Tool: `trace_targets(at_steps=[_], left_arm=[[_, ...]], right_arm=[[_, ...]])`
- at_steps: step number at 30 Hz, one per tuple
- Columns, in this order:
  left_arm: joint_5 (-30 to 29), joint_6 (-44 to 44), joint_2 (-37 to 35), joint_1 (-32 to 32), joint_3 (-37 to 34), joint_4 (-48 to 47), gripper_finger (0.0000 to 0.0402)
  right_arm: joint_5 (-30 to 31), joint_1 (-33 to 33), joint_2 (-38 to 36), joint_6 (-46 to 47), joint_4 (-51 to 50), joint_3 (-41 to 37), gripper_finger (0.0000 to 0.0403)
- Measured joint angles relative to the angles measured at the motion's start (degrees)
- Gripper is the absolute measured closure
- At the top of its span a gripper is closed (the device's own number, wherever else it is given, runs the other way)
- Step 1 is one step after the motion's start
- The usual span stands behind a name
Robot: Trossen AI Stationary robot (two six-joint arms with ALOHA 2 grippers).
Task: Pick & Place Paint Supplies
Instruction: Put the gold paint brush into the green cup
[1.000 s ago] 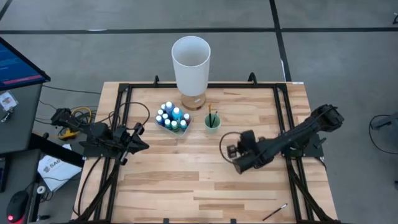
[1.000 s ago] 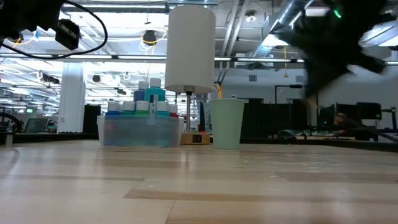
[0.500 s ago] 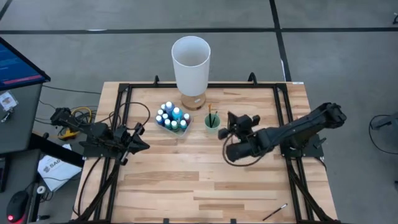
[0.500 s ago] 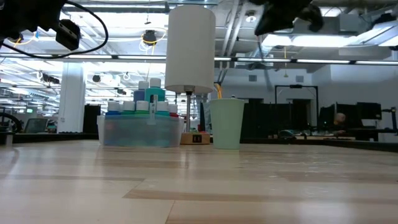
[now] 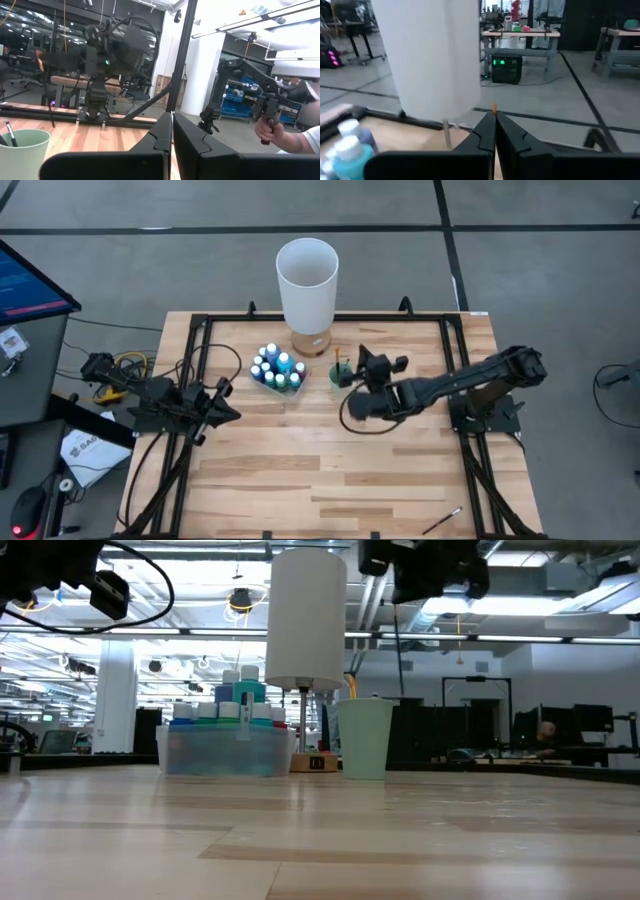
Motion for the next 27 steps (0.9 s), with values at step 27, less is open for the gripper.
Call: trace_targets(at_steps=[27], left_arm=[[0.1, 0.0, 0.3, 0.0, 0.0, 0.9, 0.0400]], right_arm=[[-22.9, -6.9, -1.1, -46.6, 64.5, -17.4, 0.0403]])
